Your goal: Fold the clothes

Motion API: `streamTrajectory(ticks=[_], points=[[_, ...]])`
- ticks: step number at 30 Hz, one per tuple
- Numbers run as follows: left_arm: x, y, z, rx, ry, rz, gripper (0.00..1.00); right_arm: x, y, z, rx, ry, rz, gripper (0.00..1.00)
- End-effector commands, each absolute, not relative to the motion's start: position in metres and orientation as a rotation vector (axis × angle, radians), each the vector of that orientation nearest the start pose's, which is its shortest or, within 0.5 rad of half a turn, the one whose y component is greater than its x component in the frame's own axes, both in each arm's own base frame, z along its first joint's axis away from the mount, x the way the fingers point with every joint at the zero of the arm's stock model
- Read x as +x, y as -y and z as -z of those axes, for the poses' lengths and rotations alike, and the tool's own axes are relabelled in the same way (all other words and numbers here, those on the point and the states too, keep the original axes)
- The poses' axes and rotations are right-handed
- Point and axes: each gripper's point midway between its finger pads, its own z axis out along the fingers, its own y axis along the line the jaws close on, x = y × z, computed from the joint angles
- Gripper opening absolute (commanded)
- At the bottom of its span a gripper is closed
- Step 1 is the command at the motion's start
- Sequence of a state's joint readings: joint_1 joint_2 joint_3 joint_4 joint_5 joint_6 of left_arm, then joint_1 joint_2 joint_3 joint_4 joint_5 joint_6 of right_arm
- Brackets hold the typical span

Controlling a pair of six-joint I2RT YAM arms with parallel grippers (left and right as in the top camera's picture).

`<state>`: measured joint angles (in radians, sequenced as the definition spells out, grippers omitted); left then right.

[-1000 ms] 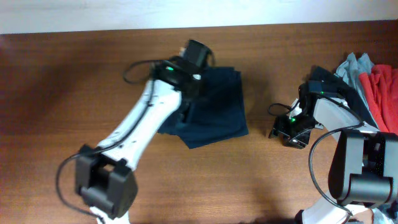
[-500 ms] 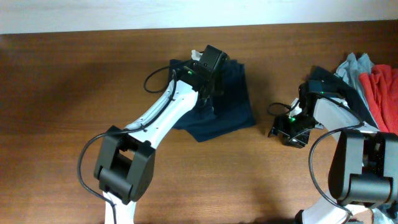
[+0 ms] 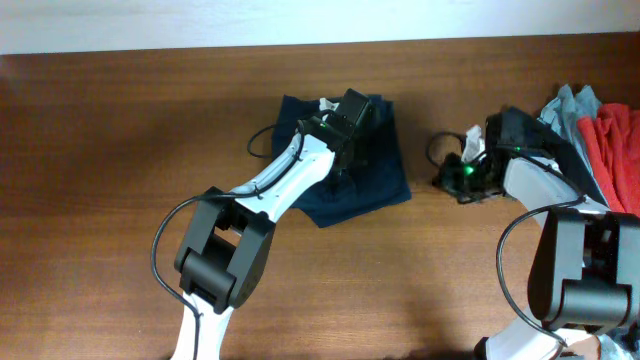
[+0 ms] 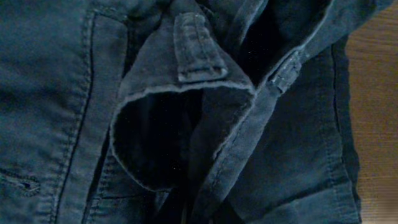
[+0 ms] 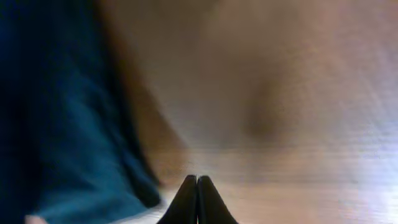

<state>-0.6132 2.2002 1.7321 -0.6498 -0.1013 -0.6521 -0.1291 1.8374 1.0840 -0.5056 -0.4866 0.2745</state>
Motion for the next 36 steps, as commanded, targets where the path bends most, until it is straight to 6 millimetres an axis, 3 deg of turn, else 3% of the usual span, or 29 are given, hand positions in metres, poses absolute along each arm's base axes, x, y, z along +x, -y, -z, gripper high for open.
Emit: streamTrajectory(ticks=[1,6,13,19,24,27,32,35,36], points=[[0.444,0.292,-0.057,-0.086,-2.702,0.273,0.05,0.396,-0.065,-0.044,0.312,-2.688,-0.858,0.04],[0.457,0.301,-0.091,-0.032,-2.650,0.304,0.05,0.409,-0.097,-0.034,0.179,-2.670,-0.811,0.04],[0.478,0.319,-0.154,-0.007,-2.536,0.396,0.05,0.389,-0.101,0.029,0.372,-2.847,-0.790,0.04],[0.481,0.331,-0.161,-0.049,-2.511,0.495,0.05,0.381,-0.094,0.034,0.462,-2.884,-0.798,0.04],[0.484,0.362,-0.180,-0.033,-2.425,0.638,0.05,0.370,-0.093,0.038,0.488,-2.930,-0.789,0.04],[0.478,0.379,-0.178,-0.001,-2.410,0.642,0.05,0.367,-0.093,0.042,0.498,-2.947,-0.788,0.04],[0.467,0.394,-0.143,0.058,-2.466,0.589,0.05,0.364,-0.094,0.042,0.474,-2.957,-0.791,0.05],[0.464,0.392,-0.133,0.103,-2.489,0.554,0.05,0.362,-0.093,0.029,0.346,-2.949,-0.804,0.06],[0.464,0.392,-0.133,0.128,-2.486,0.544,0.05,0.365,-0.089,0.016,0.303,-2.919,-0.798,0.07]])
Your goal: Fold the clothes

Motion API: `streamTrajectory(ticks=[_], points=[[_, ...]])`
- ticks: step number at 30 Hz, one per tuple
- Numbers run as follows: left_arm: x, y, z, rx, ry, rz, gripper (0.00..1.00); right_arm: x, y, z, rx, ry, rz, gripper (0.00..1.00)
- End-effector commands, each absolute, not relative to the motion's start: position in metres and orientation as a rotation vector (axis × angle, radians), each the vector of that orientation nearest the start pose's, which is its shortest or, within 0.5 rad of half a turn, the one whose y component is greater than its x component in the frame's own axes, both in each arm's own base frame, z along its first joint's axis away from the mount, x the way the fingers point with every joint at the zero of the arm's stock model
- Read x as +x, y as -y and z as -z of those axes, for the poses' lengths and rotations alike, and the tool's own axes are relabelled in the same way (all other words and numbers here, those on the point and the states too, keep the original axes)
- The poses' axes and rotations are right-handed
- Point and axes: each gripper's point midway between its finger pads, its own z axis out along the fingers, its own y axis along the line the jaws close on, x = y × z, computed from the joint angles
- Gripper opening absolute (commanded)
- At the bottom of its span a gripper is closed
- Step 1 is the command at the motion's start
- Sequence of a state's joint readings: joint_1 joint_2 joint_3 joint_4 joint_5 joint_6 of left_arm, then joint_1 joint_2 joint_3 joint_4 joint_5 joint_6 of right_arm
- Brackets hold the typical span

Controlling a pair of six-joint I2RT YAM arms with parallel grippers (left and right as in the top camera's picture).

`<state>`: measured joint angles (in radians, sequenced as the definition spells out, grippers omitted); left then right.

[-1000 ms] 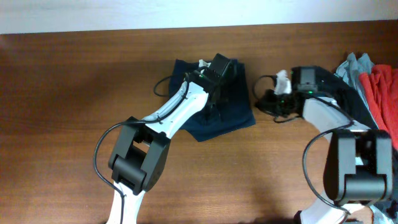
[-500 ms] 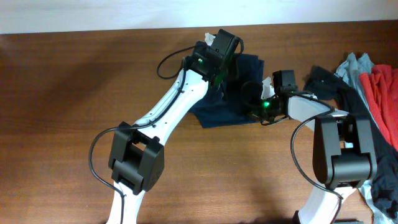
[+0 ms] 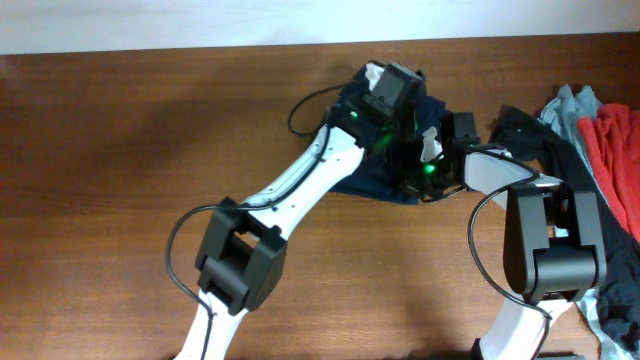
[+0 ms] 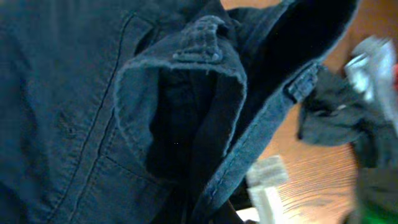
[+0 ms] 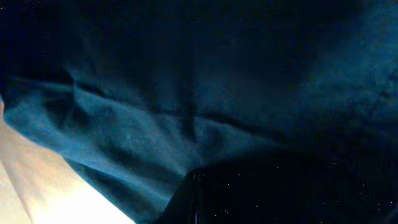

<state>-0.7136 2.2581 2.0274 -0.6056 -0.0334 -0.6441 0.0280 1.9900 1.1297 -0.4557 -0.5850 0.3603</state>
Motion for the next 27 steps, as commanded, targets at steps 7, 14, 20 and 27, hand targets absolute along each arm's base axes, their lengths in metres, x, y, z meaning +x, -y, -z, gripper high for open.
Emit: streamTrajectory(ticks=[7,14,20,27], points=[[0.464,0.391,-0.132,0.147,-2.485,0.530,0.05,0.363,-0.046,-0.073,0.434,-2.767,-0.679,0.08],[0.470,0.407,-0.135,0.149,-2.423,0.564,0.10,0.342,-0.015,-0.132,0.524,-2.653,-0.545,0.12],[0.453,0.430,-0.103,0.213,-2.466,0.555,0.63,0.327,-0.017,-0.127,0.561,-2.711,-0.550,0.12],[0.438,0.438,-0.114,0.536,-2.390,0.458,0.86,0.322,-0.017,-0.125,0.572,-2.733,-0.545,0.13]])
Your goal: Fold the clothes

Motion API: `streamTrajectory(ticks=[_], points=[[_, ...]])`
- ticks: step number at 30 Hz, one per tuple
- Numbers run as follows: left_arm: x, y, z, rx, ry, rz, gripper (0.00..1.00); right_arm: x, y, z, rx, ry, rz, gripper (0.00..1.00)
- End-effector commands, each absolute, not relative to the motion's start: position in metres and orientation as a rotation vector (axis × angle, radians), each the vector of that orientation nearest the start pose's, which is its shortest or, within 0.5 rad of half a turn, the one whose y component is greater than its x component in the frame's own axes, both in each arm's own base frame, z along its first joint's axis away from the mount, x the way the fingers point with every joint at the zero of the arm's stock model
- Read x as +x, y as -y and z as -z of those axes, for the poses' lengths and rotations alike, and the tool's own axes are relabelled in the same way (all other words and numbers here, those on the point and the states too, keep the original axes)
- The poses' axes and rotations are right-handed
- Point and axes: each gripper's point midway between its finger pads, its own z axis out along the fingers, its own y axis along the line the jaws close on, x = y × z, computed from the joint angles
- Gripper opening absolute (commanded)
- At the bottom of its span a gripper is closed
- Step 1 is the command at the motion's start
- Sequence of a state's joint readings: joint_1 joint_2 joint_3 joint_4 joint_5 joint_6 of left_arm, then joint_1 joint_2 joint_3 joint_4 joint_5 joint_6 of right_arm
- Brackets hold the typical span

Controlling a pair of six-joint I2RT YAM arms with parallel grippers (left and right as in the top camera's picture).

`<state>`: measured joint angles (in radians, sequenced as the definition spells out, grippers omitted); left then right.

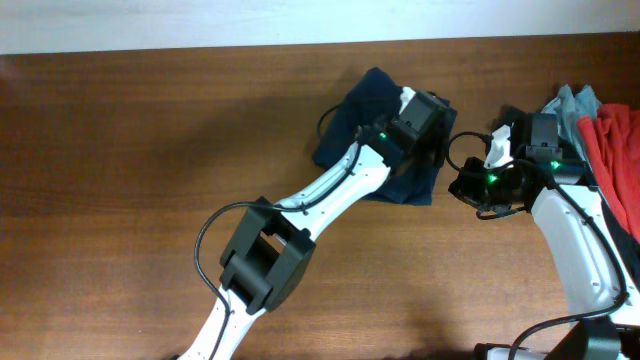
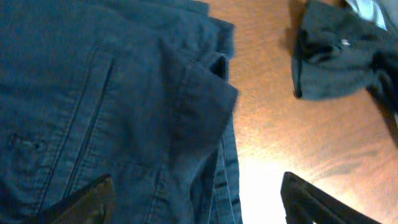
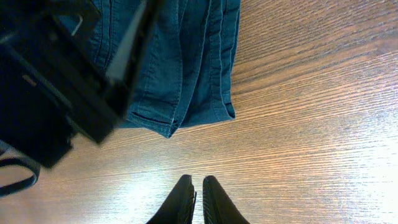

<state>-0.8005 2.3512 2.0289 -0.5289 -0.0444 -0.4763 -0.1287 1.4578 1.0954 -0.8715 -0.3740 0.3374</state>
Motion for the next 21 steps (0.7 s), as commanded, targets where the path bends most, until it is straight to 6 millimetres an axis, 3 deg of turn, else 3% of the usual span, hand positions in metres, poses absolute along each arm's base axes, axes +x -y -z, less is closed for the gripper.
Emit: streamTrajectory(ticks=[1,4,6,9,11,13,15,17,19,21], points=[[0.443,0.427,-0.124,0.510,-2.391,0.429,0.87,0.322,-0.017,-0.125,0.572,-2.733,-0.545,0.13],[0.457,0.397,-0.154,0.437,-2.371,0.385,0.98,0.324,-0.017,-0.126,0.563,-2.725,-0.543,0.20],[0.468,0.375,-0.174,0.409,-2.355,0.369,0.99,0.326,-0.015,-0.124,0.559,-2.723,-0.529,0.25],[0.490,0.322,-0.186,0.341,-2.379,0.304,0.99,0.326,-0.012,-0.118,0.553,-2.743,-0.498,0.38],[0.505,0.285,-0.173,0.402,-2.425,0.304,0.99,0.326,-0.012,-0.114,0.539,-2.759,-0.492,0.50],[0.508,0.277,-0.161,0.596,-2.424,0.470,0.99,0.326,-0.012,-0.111,0.542,-2.767,-0.492,0.52],[0.511,0.269,-0.145,0.698,-2.414,0.603,0.99,0.328,-0.011,-0.110,0.540,-2.764,-0.493,0.43],[0.519,0.248,-0.113,0.651,-2.483,0.674,0.94,0.331,-0.012,-0.109,0.527,-2.757,-0.498,0.17],[0.518,0.239,-0.088,0.627,-2.534,0.775,0.82,0.332,-0.013,-0.108,0.513,-2.760,-0.505,0.15],[0.508,0.244,-0.076,0.690,-2.506,0.980,0.83,0.332,-0.013,-0.108,0.514,-2.763,-0.505,0.15]])
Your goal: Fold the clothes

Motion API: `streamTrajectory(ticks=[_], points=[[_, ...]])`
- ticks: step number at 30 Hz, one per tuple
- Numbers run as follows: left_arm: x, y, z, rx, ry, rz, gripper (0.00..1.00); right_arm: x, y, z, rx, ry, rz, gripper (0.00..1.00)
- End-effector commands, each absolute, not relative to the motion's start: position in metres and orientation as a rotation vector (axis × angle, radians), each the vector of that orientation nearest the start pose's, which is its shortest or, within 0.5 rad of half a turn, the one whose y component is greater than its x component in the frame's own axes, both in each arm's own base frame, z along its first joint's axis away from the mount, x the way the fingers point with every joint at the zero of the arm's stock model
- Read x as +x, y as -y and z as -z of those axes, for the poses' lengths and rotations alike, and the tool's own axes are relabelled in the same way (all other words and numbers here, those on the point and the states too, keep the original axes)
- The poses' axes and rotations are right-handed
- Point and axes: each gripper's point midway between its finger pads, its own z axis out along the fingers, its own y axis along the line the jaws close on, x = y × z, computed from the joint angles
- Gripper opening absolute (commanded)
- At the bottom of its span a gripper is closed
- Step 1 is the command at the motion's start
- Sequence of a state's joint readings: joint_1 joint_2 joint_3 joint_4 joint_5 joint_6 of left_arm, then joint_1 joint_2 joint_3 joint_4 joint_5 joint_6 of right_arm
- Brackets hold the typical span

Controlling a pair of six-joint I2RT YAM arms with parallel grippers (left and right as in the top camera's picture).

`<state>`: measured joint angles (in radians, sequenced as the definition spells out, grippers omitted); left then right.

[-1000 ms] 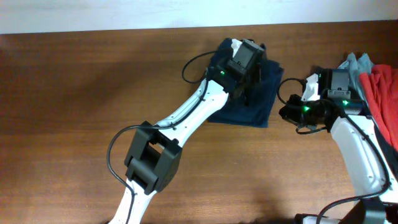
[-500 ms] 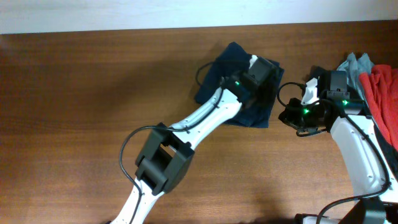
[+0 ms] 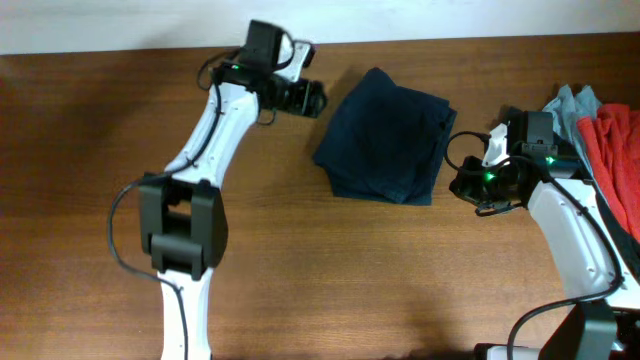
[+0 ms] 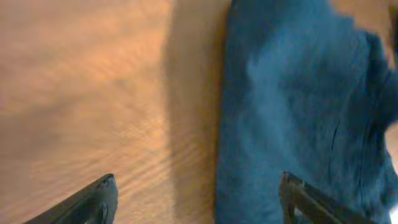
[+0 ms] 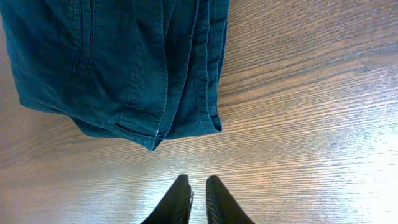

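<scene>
A dark blue garment (image 3: 385, 135) lies folded into a compact bundle on the wooden table (image 3: 120, 200), its stacked edges facing right (image 5: 186, 74). My left gripper (image 3: 312, 98) hangs just off its upper left edge, wide open with nothing in it. In the left wrist view the left gripper (image 4: 198, 190) has bare wood on one side and blue cloth (image 4: 292, 112) on the other. My right gripper (image 3: 462, 186) sits to the right of the bundle. In the right wrist view the right gripper (image 5: 198, 194) is over bare wood, all but shut, holding nothing.
A heap of other clothes lies at the right edge: a red piece (image 3: 618, 135), a grey-blue one (image 3: 575, 103) and a dark one (image 3: 522, 125) behind the right wrist. The table's far edge (image 3: 150, 47) meets a white wall.
My left gripper was open over the bundle's right edge; now it is open off its upper left side, over wood. The bundle and the right gripper have barely moved.
First my left gripper was pressed into the garment at mid-table, with the right gripper shut on wood nearby. Then the garment was further right with both grippers at it. Then it lay folded, left gripper open over it and right gripper drawn back. Now both are clear of it.
</scene>
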<state>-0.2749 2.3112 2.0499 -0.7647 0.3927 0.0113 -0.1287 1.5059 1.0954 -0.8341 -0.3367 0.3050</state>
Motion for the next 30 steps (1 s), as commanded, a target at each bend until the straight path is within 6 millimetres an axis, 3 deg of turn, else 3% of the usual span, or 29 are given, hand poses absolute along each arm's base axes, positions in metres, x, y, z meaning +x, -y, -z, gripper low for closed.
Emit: streamTrajectory(ticks=[1,3,7,11,13,15,16,17,20,23,26,30], points=[[0.501,0.249,-0.072,0.723,-2.474,1.098,0.87,0.332,-0.013,-0.108,0.513,-2.760,-0.505,0.16],[0.493,0.252,-0.058,0.747,-2.476,1.178,0.93,0.333,-0.013,-0.108,0.512,-2.756,-0.504,0.18],[0.480,0.257,-0.030,0.756,-2.551,1.208,0.93,0.333,-0.013,-0.108,0.512,-2.757,-0.504,0.22],[0.467,0.272,-0.037,0.819,-2.503,1.300,0.89,0.333,-0.013,-0.108,0.512,-2.757,-0.504,0.22],[0.462,0.281,-0.042,0.836,-2.478,1.355,0.81,0.333,-0.013,-0.108,0.512,-2.757,-0.504,0.22],[0.457,0.286,-0.042,0.851,-2.485,1.363,0.67,0.333,-0.013,-0.108,0.512,-2.757,-0.504,0.22],[0.454,0.288,-0.041,0.853,-2.492,1.368,0.54,0.333,-0.013,-0.108,0.512,-2.757,-0.504,0.22],[0.451,0.288,-0.041,0.850,-2.505,1.375,0.30,0.333,-0.013,-0.108,0.512,-2.757,-0.504,0.23],[0.434,0.282,-0.038,0.806,-2.611,1.413,0.07,0.334,-0.013,-0.109,0.509,-2.751,-0.504,0.23],[0.409,0.269,-0.029,0.750,-2.801,1.385,0.01,0.340,-0.019,-0.110,0.440,-2.737,-0.519,0.18],[0.379,0.257,-0.022,0.753,-2.993,1.311,0.01,0.343,-0.052,-0.109,0.214,-2.741,-0.624,0.15],[0.345,0.273,-0.022,0.907,-3.066,1.280,0.01,0.345,-0.094,-0.082,-0.047,-2.795,-0.634,0.15]])
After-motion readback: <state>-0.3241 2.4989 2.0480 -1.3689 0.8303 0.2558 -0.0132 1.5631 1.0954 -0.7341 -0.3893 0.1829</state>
